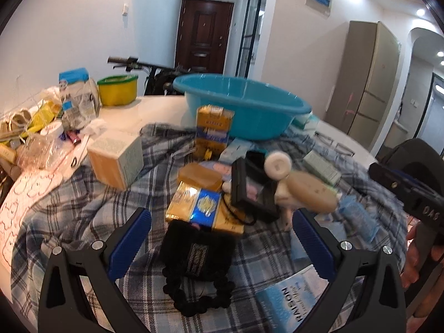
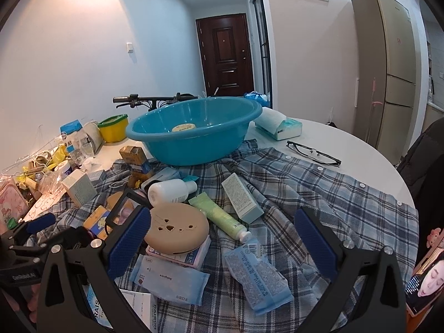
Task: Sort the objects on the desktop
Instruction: 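Lower both tools toward the cluttered items on the plaid shirt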
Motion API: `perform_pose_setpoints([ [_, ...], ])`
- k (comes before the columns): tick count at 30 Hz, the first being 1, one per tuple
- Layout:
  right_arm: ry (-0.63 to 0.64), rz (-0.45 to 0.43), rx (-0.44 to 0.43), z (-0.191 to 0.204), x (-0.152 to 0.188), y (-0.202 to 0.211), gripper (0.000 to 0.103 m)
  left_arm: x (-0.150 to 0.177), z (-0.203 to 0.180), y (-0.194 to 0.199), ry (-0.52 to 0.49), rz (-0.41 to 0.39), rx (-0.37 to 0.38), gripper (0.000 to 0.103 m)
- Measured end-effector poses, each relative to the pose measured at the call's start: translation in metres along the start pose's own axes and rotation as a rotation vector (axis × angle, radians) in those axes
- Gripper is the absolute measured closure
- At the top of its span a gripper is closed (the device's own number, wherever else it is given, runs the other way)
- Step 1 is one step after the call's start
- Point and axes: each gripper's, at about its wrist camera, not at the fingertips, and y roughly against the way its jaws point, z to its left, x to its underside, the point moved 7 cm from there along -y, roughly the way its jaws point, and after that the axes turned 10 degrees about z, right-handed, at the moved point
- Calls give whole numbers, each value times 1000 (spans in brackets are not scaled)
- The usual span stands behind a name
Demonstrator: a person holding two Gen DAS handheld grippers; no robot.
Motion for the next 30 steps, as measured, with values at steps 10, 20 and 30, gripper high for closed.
perform_pose_setpoints([
  [10,51,40,-13,17,15,-9,0,10,17,-18,54,49,-4,0],
  [20,79,93,-11,25,31,-21,0,26,20,-46,56,120,-14,5],
  [30,64,102,-4,18,33,-23,0,33,14,-60,-12,165,-69,25],
])
